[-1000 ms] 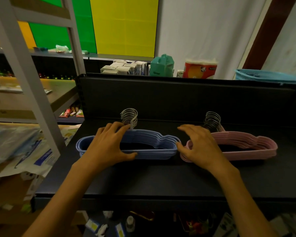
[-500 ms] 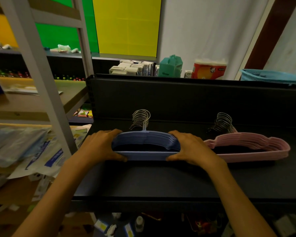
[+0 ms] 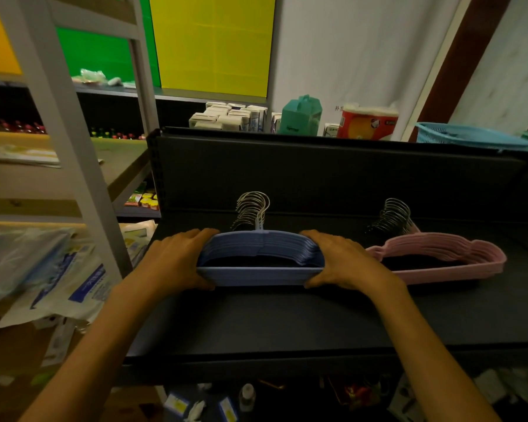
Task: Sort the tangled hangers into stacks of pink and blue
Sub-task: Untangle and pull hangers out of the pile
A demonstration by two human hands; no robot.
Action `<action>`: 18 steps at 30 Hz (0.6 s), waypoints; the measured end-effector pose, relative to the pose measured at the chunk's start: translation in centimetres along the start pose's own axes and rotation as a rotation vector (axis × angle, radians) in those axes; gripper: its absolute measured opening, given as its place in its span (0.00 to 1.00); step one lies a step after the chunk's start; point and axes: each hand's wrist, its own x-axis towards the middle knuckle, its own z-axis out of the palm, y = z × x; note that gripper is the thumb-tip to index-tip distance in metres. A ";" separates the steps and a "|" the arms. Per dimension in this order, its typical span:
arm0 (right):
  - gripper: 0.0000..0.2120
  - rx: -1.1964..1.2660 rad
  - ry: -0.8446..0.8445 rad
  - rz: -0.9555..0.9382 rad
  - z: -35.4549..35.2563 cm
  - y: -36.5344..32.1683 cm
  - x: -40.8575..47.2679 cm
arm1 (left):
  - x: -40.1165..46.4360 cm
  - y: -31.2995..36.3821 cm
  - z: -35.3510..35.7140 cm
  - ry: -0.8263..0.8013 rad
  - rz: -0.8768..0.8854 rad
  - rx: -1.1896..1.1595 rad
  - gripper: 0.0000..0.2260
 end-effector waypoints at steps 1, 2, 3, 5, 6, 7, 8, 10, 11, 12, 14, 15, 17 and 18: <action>0.45 -0.015 -0.008 0.001 0.0 0.0 0.1 | 0.1 -0.1 0.0 -0.007 0.004 0.001 0.42; 0.46 -0.026 -0.013 0.001 0.1 -0.1 0.2 | 0.1 -0.1 0.0 -0.011 0.008 0.003 0.42; 0.47 -0.035 -0.016 0.000 0.1 -0.1 0.3 | 0.2 -0.2 -0.1 -0.013 0.014 0.005 0.43; 0.47 -0.044 -0.019 -0.004 0.1 -0.1 0.4 | 0.3 -0.3 -0.1 -0.014 0.029 0.003 0.43; 0.46 -0.048 -0.020 -0.006 0.0 0.0 0.5 | 0.4 -0.4 -0.1 -0.016 0.035 0.001 0.42; 0.45 -0.050 -0.025 -0.008 -0.1 0.0 0.5 | 0.4 -0.5 -0.2 -0.018 0.039 0.000 0.42; 0.45 -0.049 -0.028 -0.010 -0.2 0.0 0.6 | 0.4 -0.5 -0.1 -0.019 0.040 0.000 0.42; 0.45 -0.039 -0.026 -0.013 -0.3 -0.1 0.5 | 0.4 -0.6 -0.1 -0.020 0.038 -0.002 0.42; 0.45 -0.032 -0.020 -0.014 -0.3 -0.1 0.4 | 0.4 -0.6 -0.1 -0.021 0.037 -0.005 0.42; 0.45 -0.024 -0.012 -0.016 -0.3 -0.1 0.3 | 0.4 -0.6 -0.2 -0.019 0.037 -0.010 0.42; 0.45 -0.016 0.012 -0.016 0.0 0.0 0.2 | 0.2 -0.6 0.0 -0.006 0.030 -0.041 0.43; 0.46 -0.013 0.028 -0.015 0.2 0.0 0.0 | 0.1 -0.8 0.2 0.006 0.021 -0.077 0.43; 0.47 0.003 0.072 -0.017 0.5 0.1 -0.4 | -0.4 -1.4 0.8 0.050 -0.021 -0.211 0.46; 0.47 0.014 0.093 -0.012 0.6 0.1 -0.7 | -0.6 -1.7 1.2 0.079 -0.050 -0.293 0.48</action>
